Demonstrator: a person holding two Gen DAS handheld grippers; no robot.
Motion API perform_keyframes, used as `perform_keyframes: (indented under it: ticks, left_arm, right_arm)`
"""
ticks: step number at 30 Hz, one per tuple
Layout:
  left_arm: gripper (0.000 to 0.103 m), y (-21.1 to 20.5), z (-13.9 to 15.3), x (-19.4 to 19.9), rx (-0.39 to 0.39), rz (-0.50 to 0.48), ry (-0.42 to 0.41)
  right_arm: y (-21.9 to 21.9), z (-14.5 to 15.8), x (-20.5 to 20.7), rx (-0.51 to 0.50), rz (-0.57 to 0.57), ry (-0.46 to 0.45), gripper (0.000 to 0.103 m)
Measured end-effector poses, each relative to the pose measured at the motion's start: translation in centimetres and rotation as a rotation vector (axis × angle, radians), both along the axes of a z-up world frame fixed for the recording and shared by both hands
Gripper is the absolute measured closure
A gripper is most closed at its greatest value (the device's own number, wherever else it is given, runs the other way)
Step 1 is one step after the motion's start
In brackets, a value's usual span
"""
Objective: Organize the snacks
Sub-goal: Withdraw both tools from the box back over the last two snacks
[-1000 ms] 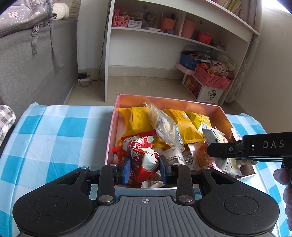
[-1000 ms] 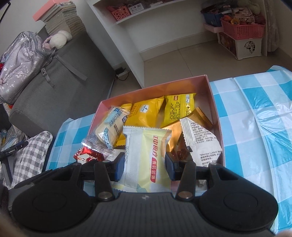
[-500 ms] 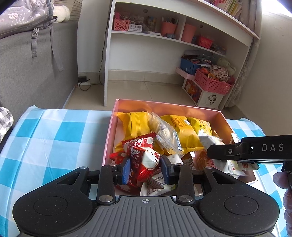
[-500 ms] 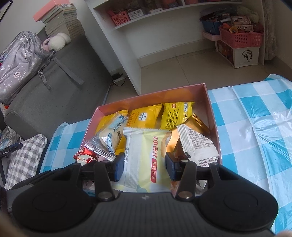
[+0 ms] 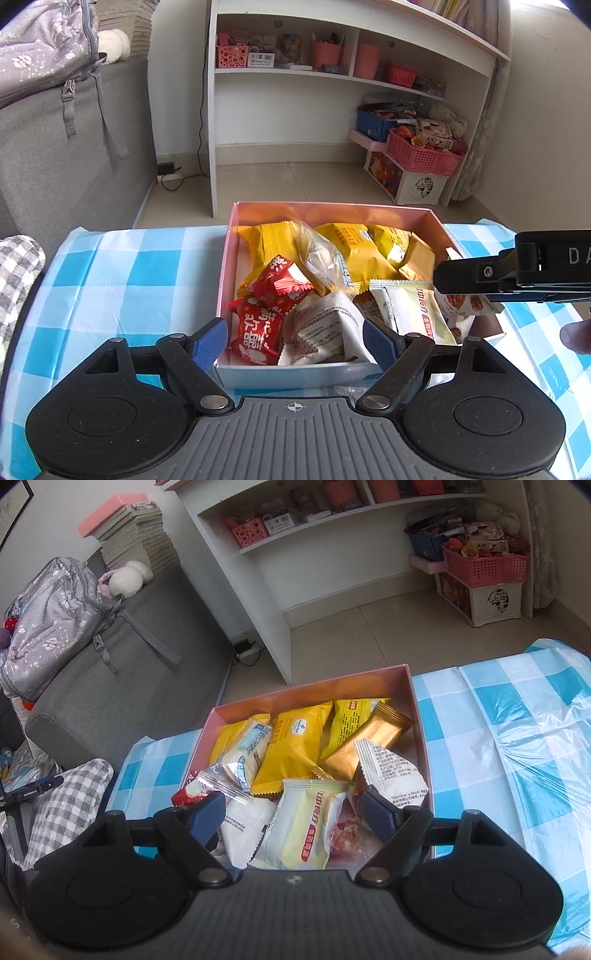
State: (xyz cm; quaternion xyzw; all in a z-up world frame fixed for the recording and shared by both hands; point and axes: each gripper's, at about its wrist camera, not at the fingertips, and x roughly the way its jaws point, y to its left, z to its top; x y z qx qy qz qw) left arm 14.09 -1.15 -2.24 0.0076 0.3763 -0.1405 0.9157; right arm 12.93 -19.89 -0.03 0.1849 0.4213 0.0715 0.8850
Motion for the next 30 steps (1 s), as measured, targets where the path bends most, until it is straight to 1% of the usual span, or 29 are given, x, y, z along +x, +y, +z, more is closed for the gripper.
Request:
perform_keyframes:
  ticks: [3, 7, 10, 13, 19, 22, 26, 30]
  left_arm:
    - [0.015, 0.4, 0.7, -1.4, 0.011, 0.008, -0.002]
    - [0.014, 0.8, 1.5, -3.0, 0.039, 0.008, 0.007]
    - [0.009, 1.0, 2.1, -4.3, 0.062, 0.008, 0.008]
    - [0.007, 1.3, 2.5, -5.6, 0.067, 0.01, 0.009]
    - [0.004, 1.8, 1.7, -7.7, 0.066, 0.015, 0.018]
    - [0.004, 1.9, 1.3, -8.2, 0.079, 0.007, 0.026]
    - [0.004, 2.0, 1.1, -8.8, 0.074, 0.004, 0.023]
    - [0.004, 1.7, 0.7, -9.4, 0.066, -0.005, 0.012]
  right_arm:
    - [0.1, 0.6, -1.2, -0.032, 0.0, -0.009, 0.018]
    - [0.3, 1.3, -2.6, -0.054, 0.003, -0.006, 0.015]
    - [0.5, 1.8, -3.6, -0.082, 0.013, -0.009, 0.011]
    - [0.7, 2.0, -4.6, -0.106, 0.017, -0.016, 0.009]
    - [0.6, 1.4, -6.3, -0.132, 0.022, -0.027, 0.006]
    - [0.5, 1.1, -7.1, -0.162, 0.027, -0.036, 0.006]
    - [0.0, 1.1, -7.9, -0.188, 0.028, -0.058, 0.004]
    - [-0.7, 0.6, -8.5, -0.204, 0.02, -0.058, 0.003]
